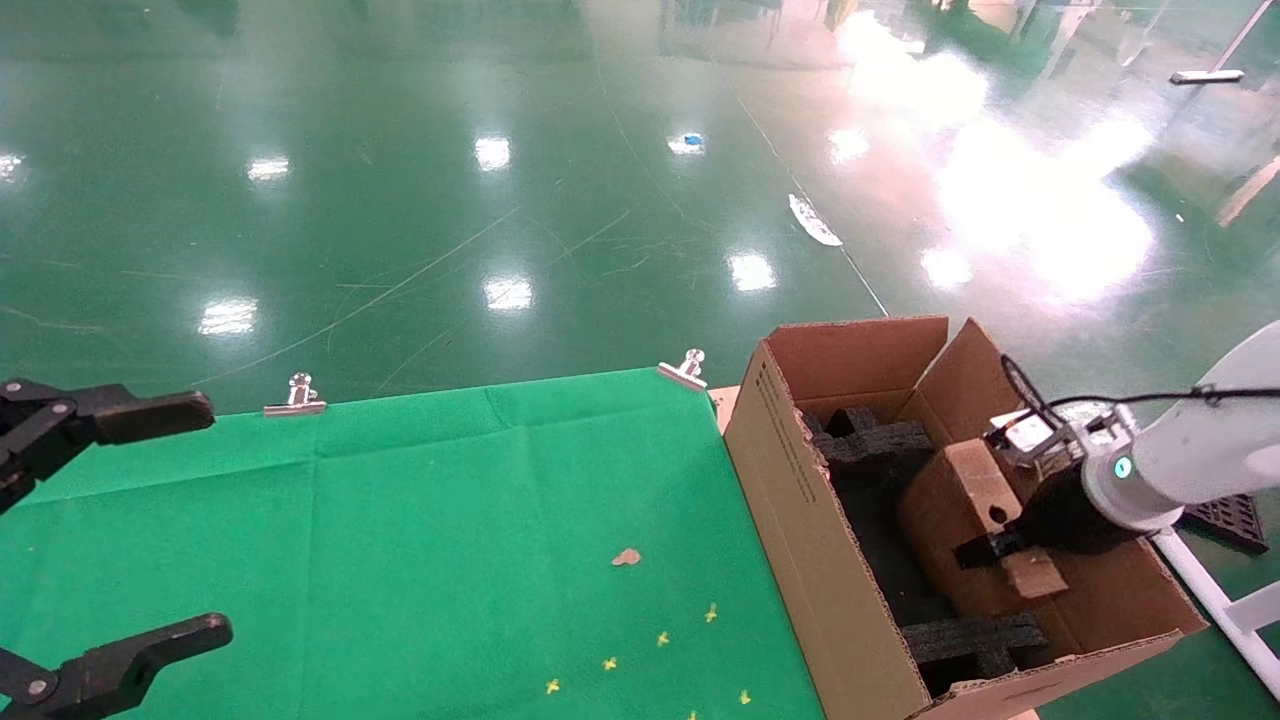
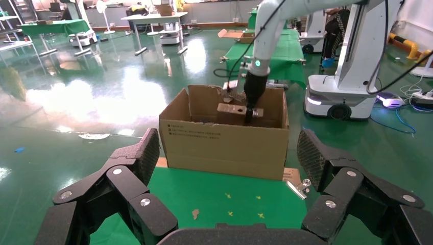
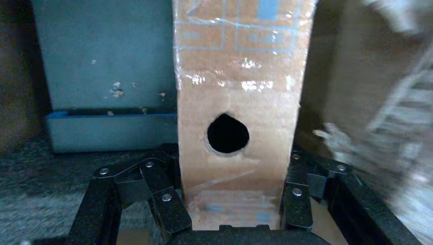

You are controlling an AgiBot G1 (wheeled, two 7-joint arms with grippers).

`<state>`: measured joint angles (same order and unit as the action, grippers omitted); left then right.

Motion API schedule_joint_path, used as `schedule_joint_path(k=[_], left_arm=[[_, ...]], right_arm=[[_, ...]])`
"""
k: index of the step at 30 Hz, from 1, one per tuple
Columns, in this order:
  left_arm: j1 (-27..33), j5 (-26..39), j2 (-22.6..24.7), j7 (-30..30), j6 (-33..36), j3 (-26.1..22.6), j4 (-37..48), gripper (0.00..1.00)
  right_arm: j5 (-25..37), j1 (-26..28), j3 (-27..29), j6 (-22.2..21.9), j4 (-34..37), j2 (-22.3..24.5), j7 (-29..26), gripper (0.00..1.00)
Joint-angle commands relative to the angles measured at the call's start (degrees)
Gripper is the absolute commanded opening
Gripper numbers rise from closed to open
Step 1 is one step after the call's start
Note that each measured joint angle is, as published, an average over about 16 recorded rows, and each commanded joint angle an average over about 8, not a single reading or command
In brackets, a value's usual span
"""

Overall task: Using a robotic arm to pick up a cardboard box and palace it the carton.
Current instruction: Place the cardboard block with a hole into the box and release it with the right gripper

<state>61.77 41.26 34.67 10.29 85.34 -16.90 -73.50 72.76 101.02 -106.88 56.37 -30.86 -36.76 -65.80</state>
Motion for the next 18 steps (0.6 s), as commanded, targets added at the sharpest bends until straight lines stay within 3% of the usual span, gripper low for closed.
schedule_joint_path(k=[1, 2, 9, 10, 18], left_arm=[[0.00, 0.00, 0.00, 0.00, 0.00, -0.01, 0.00, 1.00], [0.00, -0.01, 0.00, 0.00, 0.00, -0.01, 0.00, 1.00], [0.01, -0.02, -0.01, -0.02, -0.01, -0.03, 0.00, 1.00], [0.01, -0.02, -0.01, -0.02, -0.02, -0.04, 0.00, 1.00], [0.01, -0.04, -0.03, -0.03, -0.03, -0.06, 0.00, 1.00]], right_arm=[[-1.05, -2.18, 0.35, -1.70, 1.10, -0.52, 0.95, 0.00], [-1.54, -2.74, 0.58, -1.89, 1.76, -0.72, 1.69, 0.05], [-3.70, -4.29, 1.80, -1.32, 6.16, -2.03, 6.98, 0.92], [-3.89, -4.26, 1.94, -1.10, 6.74, -2.19, 7.57, 1.00], [-4.81, -3.38, 2.65, 0.88, 10.66, -3.30, 10.65, 1.00]])
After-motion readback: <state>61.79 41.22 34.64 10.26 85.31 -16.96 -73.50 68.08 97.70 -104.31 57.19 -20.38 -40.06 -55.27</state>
